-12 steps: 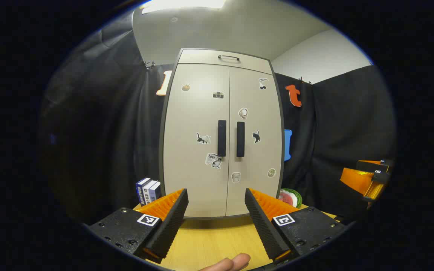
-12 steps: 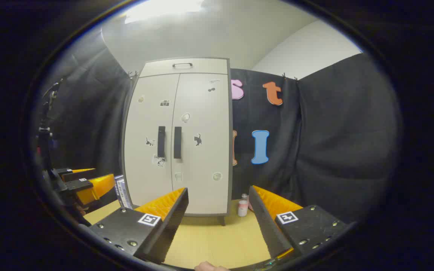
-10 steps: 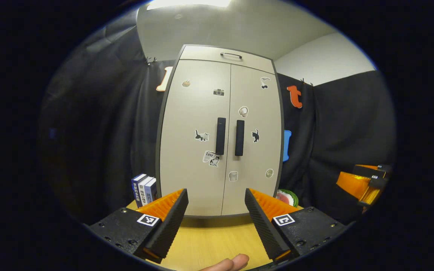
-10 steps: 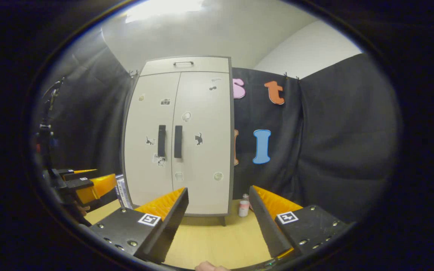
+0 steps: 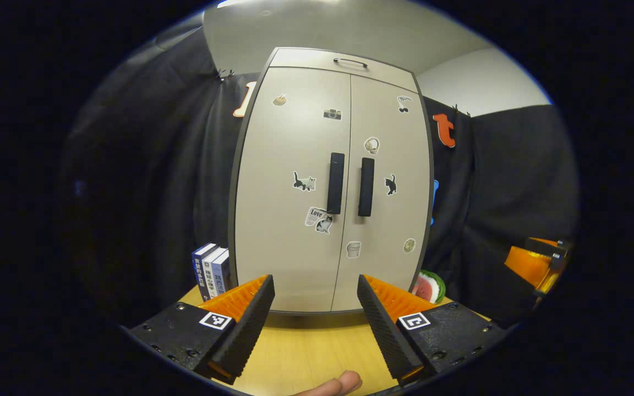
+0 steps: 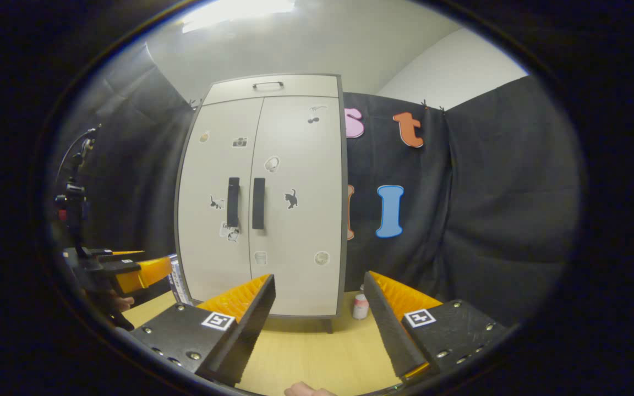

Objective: Open the right door of the double-door shoe cabinet with the right hand, and open the left door with the left hand.

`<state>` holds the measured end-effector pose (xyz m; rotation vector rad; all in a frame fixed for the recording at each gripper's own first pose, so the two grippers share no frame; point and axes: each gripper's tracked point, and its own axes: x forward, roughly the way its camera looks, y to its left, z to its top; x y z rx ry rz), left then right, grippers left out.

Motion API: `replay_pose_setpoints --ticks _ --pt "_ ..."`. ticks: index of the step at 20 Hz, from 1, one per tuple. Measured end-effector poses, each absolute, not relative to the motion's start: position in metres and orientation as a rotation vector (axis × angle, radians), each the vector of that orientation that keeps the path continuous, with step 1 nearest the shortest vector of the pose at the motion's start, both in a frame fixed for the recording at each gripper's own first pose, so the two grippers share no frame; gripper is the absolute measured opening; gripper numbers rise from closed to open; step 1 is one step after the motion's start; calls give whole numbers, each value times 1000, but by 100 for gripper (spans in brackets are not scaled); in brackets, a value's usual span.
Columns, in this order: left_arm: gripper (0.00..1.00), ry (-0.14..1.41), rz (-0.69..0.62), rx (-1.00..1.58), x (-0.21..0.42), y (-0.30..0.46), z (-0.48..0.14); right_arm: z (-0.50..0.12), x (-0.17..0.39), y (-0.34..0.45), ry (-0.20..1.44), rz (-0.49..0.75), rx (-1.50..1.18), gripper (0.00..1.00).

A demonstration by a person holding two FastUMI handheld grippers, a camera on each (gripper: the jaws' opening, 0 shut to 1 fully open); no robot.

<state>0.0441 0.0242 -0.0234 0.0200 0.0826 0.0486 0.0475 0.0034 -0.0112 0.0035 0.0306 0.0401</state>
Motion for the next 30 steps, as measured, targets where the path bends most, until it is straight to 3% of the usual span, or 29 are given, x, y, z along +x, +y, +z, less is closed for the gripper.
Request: replay_pose_setpoints --ticks 12,19,25,30 --pt "94 69 46 53 57 41 -38 -23 103 44 78 59 -13 96" --pt "95 72 55 30 57 66 -44 0 180 78 90 56 13 94" --pt "95 90 95 17 51 95 -55 30 263 125 64 148 43 94" --pt "95 98 84 66 47 105 -64 33 298 167 70 182 50 96"
